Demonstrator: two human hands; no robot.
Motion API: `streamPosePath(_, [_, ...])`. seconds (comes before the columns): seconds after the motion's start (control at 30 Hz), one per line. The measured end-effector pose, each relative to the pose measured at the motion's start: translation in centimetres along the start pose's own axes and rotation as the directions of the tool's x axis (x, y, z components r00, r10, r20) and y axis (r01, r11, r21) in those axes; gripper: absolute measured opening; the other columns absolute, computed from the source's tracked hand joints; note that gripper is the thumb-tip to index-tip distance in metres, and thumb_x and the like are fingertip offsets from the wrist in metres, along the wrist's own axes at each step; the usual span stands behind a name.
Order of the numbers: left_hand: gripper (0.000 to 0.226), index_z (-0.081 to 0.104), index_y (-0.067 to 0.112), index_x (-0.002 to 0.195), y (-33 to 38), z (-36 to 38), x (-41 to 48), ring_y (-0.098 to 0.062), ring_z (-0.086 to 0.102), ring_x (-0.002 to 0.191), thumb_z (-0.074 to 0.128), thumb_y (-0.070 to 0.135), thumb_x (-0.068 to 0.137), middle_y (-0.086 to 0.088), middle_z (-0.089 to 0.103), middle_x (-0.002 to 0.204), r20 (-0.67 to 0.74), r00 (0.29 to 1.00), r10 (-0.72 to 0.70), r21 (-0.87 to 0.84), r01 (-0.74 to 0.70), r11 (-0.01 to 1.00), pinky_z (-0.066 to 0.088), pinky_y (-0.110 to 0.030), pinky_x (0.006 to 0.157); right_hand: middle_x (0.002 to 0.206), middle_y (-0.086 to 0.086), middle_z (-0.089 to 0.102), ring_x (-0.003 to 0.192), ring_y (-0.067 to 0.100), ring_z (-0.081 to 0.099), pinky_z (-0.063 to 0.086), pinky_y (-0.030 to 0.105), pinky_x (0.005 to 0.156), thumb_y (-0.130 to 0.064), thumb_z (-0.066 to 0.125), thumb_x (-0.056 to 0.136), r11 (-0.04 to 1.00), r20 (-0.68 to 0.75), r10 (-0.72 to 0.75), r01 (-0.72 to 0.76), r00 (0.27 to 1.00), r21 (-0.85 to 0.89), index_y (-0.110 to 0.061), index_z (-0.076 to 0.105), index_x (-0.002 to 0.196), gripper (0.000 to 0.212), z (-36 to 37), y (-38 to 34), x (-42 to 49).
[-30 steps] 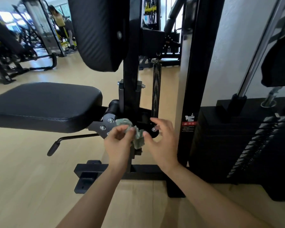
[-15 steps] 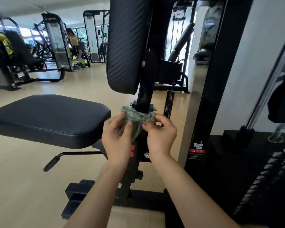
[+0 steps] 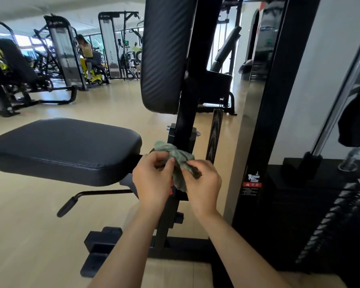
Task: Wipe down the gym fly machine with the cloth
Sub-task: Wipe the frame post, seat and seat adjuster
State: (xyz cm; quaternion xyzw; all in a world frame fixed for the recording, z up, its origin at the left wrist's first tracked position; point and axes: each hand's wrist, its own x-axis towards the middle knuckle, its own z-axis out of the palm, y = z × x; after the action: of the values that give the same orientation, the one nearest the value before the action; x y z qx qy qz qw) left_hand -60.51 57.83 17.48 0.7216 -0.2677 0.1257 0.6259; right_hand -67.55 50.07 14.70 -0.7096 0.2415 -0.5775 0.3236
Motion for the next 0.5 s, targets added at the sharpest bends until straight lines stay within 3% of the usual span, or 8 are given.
streamPosePath(0.07, [0.013,0.076,0.018,0.102,0.6,0.2,-0.1,0.0,0.067,0.086,0.073,0.014,0.091,0.006,0.07,0.098,-0.027,0.999,0.032,-0.016,-0.032,0.999,0.057,-0.025,0.084,0.096,0.005,0.071,0.085,0.015,0.067,0.058,0.041,0.078,-0.004,0.081,0.08,0.999,-0.012,0.021,-0.02,1.0,0.034,-0.005,0.078,0.1,0.02,0.0,-0.1,0.3])
streamPosePath(0.17, [0.03,0.071,0.013,0.123,2.1,0.5,0.2,-0.003,0.065,0.099,0.065,0.005,0.095,0.002,0.065,0.114,-0.024,0.988,0.15,-0.1,-0.151,0.983,0.049,-0.01,0.086,0.116,0.004,0.066,0.102,0.015,0.067,0.059,0.039,0.085,-0.001,0.077,0.084,0.984,-0.011,0.001,0.001,1.0,0.176,-0.005,0.074,0.116,0.032,-0.4,-1.5,2.0])
streamPosePath(0.27, [0.044,0.058,0.012,0.141,3.8,1.0,0.4,-0.009,0.054,0.125,0.059,0.002,0.098,0.002,0.055,0.135,0.059,0.965,0.256,-0.184,-0.241,0.953,0.044,-0.021,0.105,0.137,0.005,0.055,0.127,0.017,0.056,0.051,0.041,0.104,-0.002,0.07,0.09,0.975,0.036,-0.077,0.068,0.996,0.213,-0.004,0.062,0.134,0.045,-1.2,-3.0,4.3])
streamPosePath(0.33, [0.052,0.048,0.014,0.149,4.1,1.3,0.6,-0.014,0.041,0.137,0.056,0.005,0.098,0.003,0.048,0.146,0.119,0.948,0.295,-0.146,-0.277,0.95,0.035,-0.032,0.116,0.148,0.002,0.046,0.138,0.013,0.046,0.045,0.039,0.112,0.001,0.064,0.093,0.973,0.121,-0.118,0.091,0.986,0.211,-0.006,0.054,0.143,0.051,-1.8,-3.7,5.7])
streamPosePath(0.43, [0.064,0.037,0.019,0.155,3.7,1.2,0.8,-0.018,0.031,0.14,0.05,0.012,0.093,0.002,0.04,0.155,0.202,0.938,0.282,-0.095,-0.268,0.959,0.021,-0.022,0.118,0.16,-0.005,0.029,0.149,0.009,0.028,0.039,0.04,0.117,0.01,0.055,0.094,0.968,0.31,-0.134,0.057,0.941,0.245,-0.01,0.041,0.152,0.063,-2.6,-4.1,7.2])
streamPosePath(0.5, [0.068,0.036,0.021,0.156,3.3,1.0,1.0,-0.02,0.035,0.137,0.05,0.008,0.091,0.0,0.042,0.151,0.234,0.933,0.274,-0.106,-0.255,0.961,0.025,-0.025,0.118,0.164,-0.009,0.021,0.152,0.008,0.021,0.037,0.039,0.119,0.008,0.055,0.096,0.969,0.387,-0.141,0.048,0.911,0.241,-0.014,0.035,0.155,0.066,-2.8,-4.0,7.6])
